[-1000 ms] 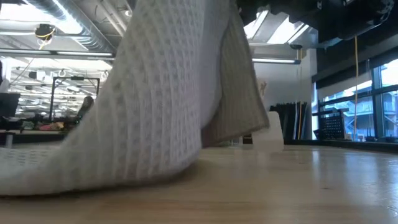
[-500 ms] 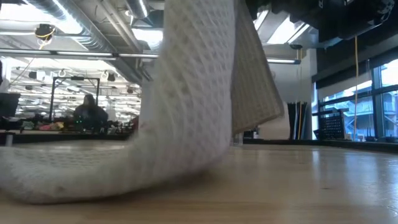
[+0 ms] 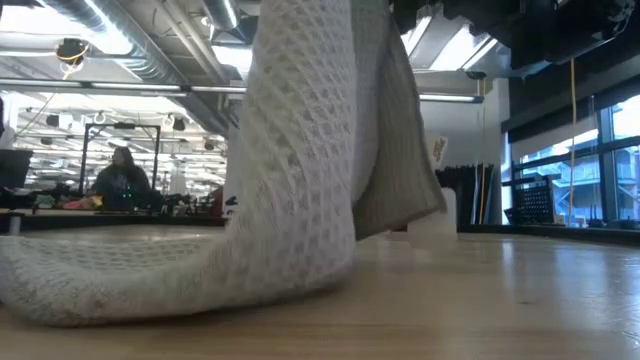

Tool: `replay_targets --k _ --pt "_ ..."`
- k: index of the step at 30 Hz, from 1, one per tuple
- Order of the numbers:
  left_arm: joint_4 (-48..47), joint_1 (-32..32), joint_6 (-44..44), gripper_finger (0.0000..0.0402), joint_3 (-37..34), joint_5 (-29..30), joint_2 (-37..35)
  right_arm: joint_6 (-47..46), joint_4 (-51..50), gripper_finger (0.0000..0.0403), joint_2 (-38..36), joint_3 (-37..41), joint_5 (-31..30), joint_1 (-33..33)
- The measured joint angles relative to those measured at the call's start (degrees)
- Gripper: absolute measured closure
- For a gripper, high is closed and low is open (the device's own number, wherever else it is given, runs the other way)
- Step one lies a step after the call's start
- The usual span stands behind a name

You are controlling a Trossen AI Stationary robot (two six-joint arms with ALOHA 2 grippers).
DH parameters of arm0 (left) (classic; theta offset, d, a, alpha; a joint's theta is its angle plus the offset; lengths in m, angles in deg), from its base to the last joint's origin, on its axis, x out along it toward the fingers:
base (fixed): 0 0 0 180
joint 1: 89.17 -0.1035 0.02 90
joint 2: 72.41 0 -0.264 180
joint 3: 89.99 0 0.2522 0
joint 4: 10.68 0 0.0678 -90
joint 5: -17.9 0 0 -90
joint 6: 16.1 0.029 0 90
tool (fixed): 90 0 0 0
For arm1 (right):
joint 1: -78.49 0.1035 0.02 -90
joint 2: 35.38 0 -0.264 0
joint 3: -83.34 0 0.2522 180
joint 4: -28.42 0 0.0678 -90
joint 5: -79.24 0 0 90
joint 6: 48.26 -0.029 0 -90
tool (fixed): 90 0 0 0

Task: Fold microfiber towels
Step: Fold the gray microfiber cloth

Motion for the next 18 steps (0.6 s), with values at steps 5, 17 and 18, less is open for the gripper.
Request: replay_targets --k 5,17,18 --pt "4.2 -0.3 4.0 0.0402 0.0 0.4 0.0 -0.1 0.5 0.0172 4.3 0.0 0.1 0.3" --pt "5.3 -1.2 5.8 0.0402 0.1 1.5 -0.4 4.4 4.1 0.0289 12.7 0.0 -5.6 0.0" --pt "5.3 -1.2 5.8 0.0402 0.1 1.5 -0.4 4.3 4.1 0.0297 13.1 0.0 -5.0 -0.4"
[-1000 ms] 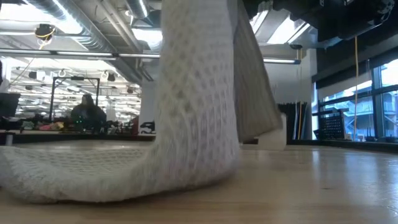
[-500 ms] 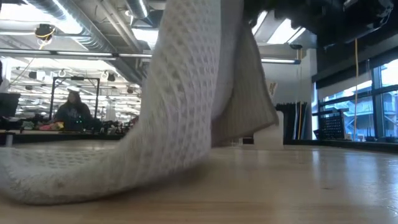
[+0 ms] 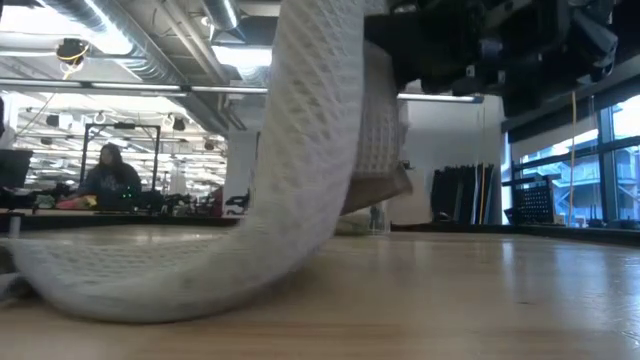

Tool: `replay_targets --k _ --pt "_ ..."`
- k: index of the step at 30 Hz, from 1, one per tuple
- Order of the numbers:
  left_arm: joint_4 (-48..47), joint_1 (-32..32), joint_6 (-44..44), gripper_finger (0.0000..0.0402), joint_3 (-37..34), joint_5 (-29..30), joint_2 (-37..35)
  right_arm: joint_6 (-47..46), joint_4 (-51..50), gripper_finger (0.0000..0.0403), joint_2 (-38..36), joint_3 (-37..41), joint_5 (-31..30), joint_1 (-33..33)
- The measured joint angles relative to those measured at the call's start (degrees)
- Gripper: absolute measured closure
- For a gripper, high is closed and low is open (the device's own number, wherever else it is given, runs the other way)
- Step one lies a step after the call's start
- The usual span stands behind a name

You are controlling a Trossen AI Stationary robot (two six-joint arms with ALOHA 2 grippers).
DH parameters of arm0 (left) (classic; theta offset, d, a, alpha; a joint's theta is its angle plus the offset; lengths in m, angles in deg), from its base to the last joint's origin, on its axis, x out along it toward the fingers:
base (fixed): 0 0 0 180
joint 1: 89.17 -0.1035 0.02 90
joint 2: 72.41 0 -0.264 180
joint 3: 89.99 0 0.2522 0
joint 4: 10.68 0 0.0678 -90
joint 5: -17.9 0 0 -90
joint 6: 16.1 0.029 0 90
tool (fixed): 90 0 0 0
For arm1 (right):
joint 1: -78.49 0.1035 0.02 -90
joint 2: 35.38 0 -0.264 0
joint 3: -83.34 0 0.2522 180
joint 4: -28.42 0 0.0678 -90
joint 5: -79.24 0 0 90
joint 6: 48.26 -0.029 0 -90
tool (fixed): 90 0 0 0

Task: Fold microfiber towels
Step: Fold the gray microfiber cloth

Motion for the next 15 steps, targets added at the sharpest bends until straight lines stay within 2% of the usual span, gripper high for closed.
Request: replay_targets --k 7,15 --pt "0.0 0.0 1.5 0.0402 0.0 0.0 0.0 0.0 0.1 0.0328 1.9 0.0 4.0 -0.5" --pt "-0.6 0.0 1.5 0.0402 0.0 0.4 -1.0 0.4 -4.0 0.0330 4.1 0.0 5.7 -0.6"
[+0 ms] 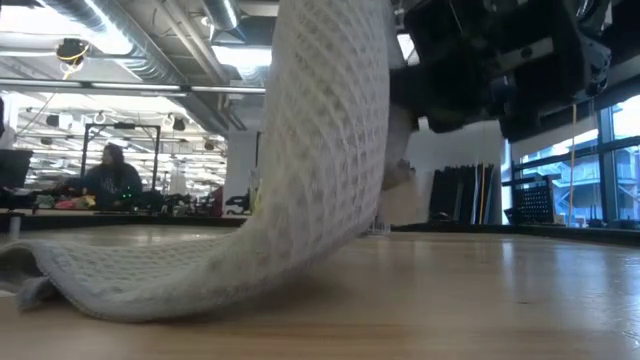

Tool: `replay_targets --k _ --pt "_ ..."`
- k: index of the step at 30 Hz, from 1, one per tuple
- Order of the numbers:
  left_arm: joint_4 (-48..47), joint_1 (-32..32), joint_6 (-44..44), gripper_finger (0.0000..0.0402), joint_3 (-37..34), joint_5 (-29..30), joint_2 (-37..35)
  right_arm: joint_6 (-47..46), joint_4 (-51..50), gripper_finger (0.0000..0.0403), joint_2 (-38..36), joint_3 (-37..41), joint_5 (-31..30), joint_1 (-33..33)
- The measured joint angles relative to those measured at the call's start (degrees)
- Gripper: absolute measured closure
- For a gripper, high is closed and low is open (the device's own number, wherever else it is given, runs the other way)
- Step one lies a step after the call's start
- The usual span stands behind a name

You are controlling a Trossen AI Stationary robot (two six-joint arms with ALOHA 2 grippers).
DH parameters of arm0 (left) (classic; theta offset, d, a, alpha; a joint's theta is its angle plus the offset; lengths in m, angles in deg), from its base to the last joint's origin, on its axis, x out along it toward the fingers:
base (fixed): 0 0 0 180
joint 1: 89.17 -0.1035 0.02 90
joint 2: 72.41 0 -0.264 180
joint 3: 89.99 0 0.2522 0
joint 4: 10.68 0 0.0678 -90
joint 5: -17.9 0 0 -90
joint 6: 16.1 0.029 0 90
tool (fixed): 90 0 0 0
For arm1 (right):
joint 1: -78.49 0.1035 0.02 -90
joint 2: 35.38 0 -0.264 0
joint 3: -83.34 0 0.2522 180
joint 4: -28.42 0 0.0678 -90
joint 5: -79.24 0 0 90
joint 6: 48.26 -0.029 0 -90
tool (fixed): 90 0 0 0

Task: Fold microfiber towels
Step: Fold the gray microfiber cloth

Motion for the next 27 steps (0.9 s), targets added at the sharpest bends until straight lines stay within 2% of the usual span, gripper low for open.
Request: replay_targets --k 6,13,17,20,23,27 --pt "-0.6 0.5 0.0 0.0401 0.0 1.1 -0.3 3.1 -2.6 0.0337 0.3 0.0 0.0 -0.3" --pt "-5.2 0.7 -1.7 0.0402 0.0 1.5 -0.3 3.6 -2.5 0.0394 0.0 0.0 4.6 -2.8" --pt "-7.5 1.1 -1.9 0.0402 0.0 2.6 -0.3 3.3 -2.8 0.0394 0.0 0.0 5.9 -4.4" --pt "-10.5 1.1 -1.7 0.0402 0.0 4.0 -0.3 6.9 -5.3 0.0397 -0.8 0.0 5.8 -5.9" --pt "-13.4 1.0 -1.6 0.0402 0.0 6.3 -0.3 10.1 -10.9 0.0397 -4.8 0.0 3.6 -7.8" --pt "-14.2 1.0 0.0 0.0401 0.0 11.4 -0.3 16.8 -23.5 0.0399 -15.7 0.0 -5.2 -9.8"
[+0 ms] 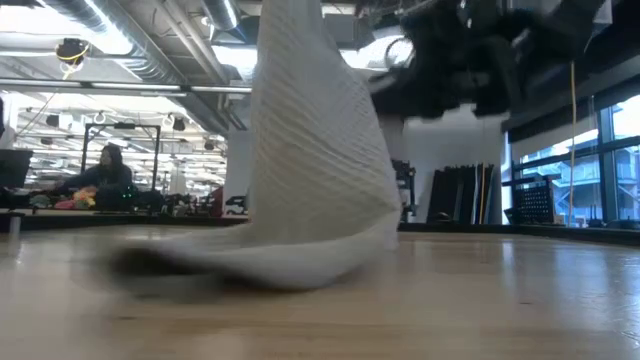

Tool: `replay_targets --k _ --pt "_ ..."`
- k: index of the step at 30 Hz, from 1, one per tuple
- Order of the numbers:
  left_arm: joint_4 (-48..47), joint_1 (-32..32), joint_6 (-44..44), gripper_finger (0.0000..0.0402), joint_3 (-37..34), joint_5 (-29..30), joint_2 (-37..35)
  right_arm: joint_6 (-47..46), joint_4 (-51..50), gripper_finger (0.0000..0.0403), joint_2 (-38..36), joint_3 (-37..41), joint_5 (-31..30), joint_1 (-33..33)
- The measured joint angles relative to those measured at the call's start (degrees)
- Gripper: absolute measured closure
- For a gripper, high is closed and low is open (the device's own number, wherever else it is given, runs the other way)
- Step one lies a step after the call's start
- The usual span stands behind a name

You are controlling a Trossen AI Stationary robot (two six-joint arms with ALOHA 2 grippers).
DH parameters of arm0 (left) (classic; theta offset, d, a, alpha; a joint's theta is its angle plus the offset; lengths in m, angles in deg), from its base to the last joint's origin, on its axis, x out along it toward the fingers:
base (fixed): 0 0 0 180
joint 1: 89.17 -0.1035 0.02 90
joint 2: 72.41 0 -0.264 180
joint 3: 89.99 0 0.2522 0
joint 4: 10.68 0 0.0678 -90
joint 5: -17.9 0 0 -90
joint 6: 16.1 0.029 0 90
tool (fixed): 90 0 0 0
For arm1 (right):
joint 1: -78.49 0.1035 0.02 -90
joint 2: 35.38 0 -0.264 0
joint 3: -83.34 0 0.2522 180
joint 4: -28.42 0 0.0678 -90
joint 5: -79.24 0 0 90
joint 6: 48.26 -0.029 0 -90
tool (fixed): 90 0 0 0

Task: Fold microfiber towels
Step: Fold the gray microfiber cloth

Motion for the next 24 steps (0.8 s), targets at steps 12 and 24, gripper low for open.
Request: replay_targets --k 12,24 --pt "0.3 -1.9 9.4 0.0402 0.0 28.7 0.0 15.6 -36.9 0.0398 -30.9 -12.3 -23.9 -2.6" --pt "-2.1 3.8 -9.9 0.0402 -0.1 18.2 2.3 1.5 -65.7 0.0398 -33.7 -14.2 -11.7 7.7"
